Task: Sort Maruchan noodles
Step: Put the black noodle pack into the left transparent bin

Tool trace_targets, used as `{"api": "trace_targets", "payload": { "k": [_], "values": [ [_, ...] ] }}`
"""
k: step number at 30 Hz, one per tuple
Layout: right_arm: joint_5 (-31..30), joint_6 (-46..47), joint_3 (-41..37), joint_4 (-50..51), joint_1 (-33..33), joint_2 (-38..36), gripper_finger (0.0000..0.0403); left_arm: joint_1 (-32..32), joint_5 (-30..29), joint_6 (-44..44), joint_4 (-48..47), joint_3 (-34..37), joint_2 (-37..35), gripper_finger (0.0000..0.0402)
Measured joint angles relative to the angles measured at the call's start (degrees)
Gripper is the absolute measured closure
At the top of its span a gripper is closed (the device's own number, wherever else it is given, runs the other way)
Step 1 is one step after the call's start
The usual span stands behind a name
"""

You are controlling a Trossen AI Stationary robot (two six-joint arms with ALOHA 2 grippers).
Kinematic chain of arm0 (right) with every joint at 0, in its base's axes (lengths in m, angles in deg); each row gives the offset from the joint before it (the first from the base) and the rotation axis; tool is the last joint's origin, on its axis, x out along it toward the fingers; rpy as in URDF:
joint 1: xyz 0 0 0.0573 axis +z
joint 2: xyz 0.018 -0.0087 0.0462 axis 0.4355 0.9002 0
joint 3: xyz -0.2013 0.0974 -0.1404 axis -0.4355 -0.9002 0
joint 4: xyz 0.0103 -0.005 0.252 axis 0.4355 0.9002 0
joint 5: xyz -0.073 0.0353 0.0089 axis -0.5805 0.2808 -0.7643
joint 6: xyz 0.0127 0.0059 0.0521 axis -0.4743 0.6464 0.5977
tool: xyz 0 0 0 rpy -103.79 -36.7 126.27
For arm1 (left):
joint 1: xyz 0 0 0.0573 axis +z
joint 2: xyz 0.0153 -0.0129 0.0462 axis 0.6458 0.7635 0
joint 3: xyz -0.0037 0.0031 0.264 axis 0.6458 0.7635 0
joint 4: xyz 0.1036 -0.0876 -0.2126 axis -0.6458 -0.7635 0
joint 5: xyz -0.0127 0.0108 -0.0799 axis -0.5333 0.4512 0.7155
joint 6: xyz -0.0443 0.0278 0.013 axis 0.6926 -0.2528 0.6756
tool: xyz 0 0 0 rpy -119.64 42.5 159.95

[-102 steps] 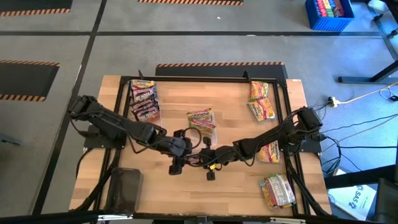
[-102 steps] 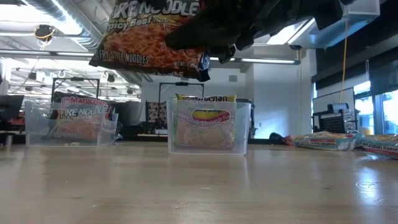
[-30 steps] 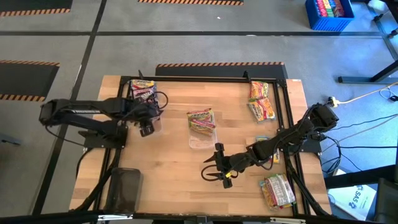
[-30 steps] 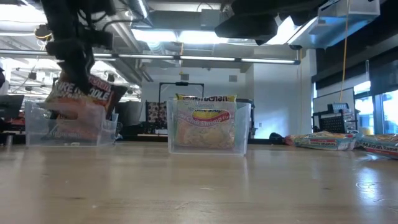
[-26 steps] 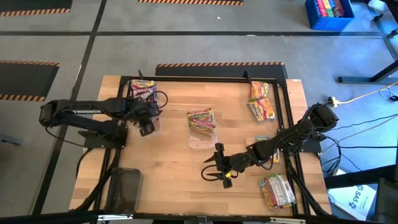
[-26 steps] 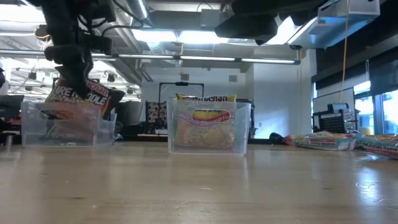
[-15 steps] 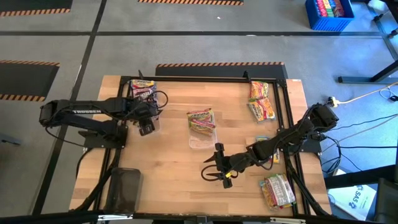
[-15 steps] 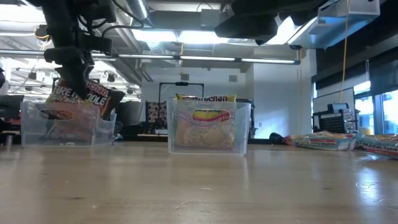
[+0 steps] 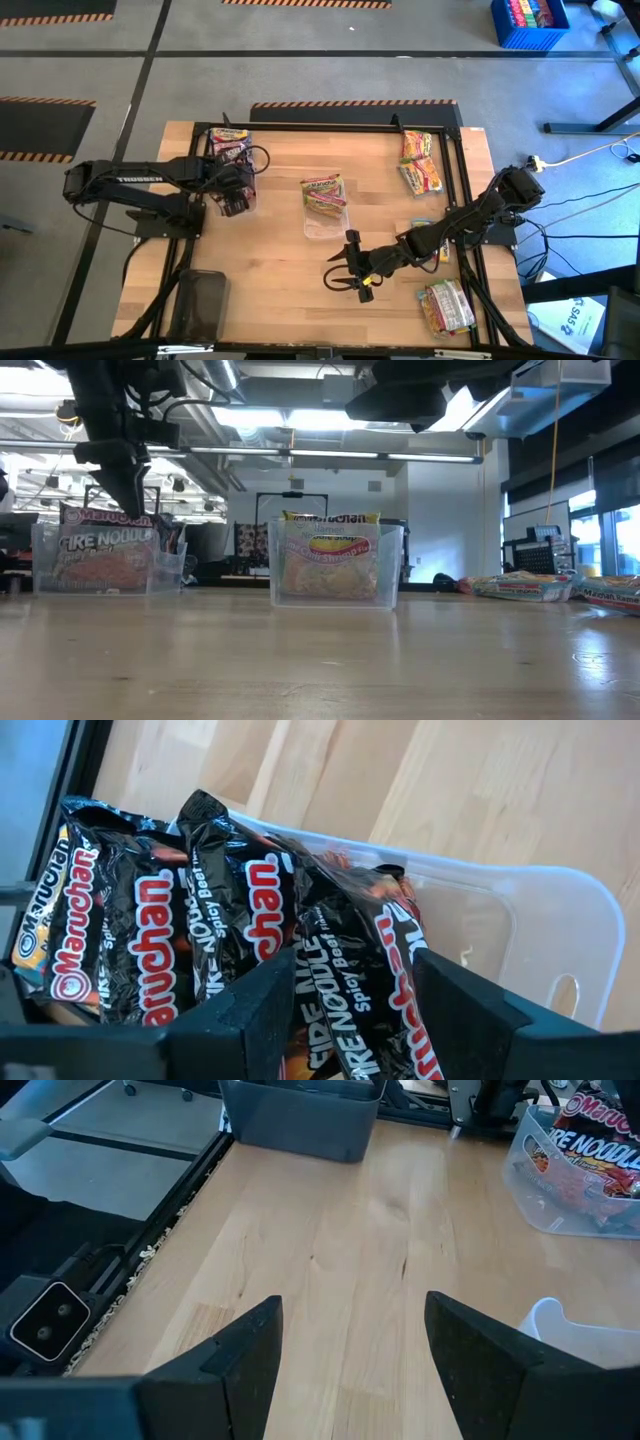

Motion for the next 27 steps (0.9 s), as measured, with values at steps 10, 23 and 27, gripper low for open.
{"api": "trace_targets", "payload": {
  "k": [10,23,27],
  "values": [
    [-2.0,0.0,0.0,0.0,0.0,0.0,0.0175,0.0,1.6,4.3,-0.2,-0.7,0.0,0.0205],
    [-1.4,0.3,0.0,0.0,0.0,0.0,0.0175,-10.4,5.8,6.4,18.1,-9.8,-0.1,0.0205],
    [-1.4,2.2,0.0,0.5,0.1,0.0,0.0175,-17.2,8.6,7.9,30.7,-7.3,0.0,0.0205]
  ]
}}
